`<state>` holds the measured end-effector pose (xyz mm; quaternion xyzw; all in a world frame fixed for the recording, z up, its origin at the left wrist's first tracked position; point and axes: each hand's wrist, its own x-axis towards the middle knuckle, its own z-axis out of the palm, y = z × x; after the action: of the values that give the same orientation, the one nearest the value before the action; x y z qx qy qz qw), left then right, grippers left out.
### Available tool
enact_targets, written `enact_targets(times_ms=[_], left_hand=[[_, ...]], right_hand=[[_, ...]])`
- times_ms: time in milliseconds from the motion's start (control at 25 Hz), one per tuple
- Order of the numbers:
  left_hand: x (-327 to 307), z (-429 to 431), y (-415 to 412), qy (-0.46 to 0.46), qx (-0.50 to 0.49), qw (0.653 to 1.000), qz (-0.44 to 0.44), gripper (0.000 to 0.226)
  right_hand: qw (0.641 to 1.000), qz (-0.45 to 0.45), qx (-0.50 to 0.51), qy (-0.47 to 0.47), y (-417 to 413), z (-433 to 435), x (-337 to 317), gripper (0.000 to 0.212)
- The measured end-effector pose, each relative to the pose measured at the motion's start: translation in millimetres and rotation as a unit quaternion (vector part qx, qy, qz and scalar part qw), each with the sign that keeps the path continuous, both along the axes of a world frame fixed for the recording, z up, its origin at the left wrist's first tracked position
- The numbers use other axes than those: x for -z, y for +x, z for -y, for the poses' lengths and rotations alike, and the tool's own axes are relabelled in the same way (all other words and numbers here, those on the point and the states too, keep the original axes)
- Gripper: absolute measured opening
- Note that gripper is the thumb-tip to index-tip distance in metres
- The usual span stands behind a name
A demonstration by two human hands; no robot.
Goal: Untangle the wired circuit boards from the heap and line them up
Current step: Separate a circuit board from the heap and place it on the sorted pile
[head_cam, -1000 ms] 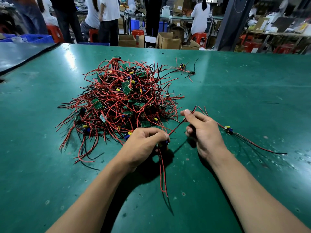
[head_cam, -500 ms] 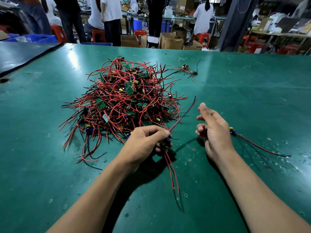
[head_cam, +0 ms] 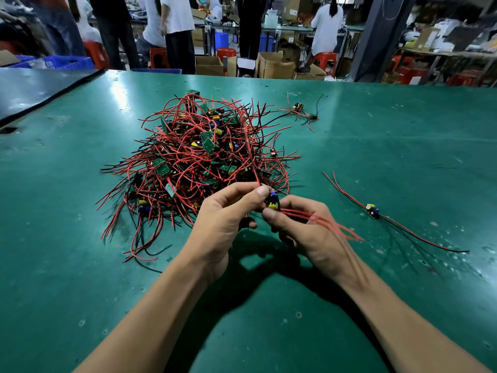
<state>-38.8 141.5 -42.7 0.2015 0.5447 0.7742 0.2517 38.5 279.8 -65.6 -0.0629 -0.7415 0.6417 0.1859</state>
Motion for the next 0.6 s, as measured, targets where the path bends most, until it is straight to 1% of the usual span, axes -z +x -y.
enact_targets(times_ms=[80,240,320,400,480,600], left_hand=[[0,0,-1,0.010,-0.007,1.000,0.004,0.019],[2,2,-3,0.025,-0.015,1.000,0.010,0.020],[3,1,-2,0.015,-0.014,1.000,0.004,0.016],[3,0,-2,0.010,-0.007,1.000,0.012,0.015],[2,0,-2,0.024,0.025,0.999,0.040,0.017],[1,3,-3,0.050,0.113,0.986,0.108,0.016]], right_hand=[[0.997,-0.021,-0.001,-0.073,-2,1,-2,0.026],[0.977,-0.052,-0.026,-0.207,-5,1,-4,0.022],[0.964,-0.053,-0.039,-0.259,-5,0,-6,0.025],[0.952,-0.049,-0.046,-0.300,-4,0,-8,0.019],[0.937,-0.033,-0.058,-0.343,-2,-1,-10,0.017],[0.917,0.010,-0.109,-0.383,3,-6,-13,0.027]])
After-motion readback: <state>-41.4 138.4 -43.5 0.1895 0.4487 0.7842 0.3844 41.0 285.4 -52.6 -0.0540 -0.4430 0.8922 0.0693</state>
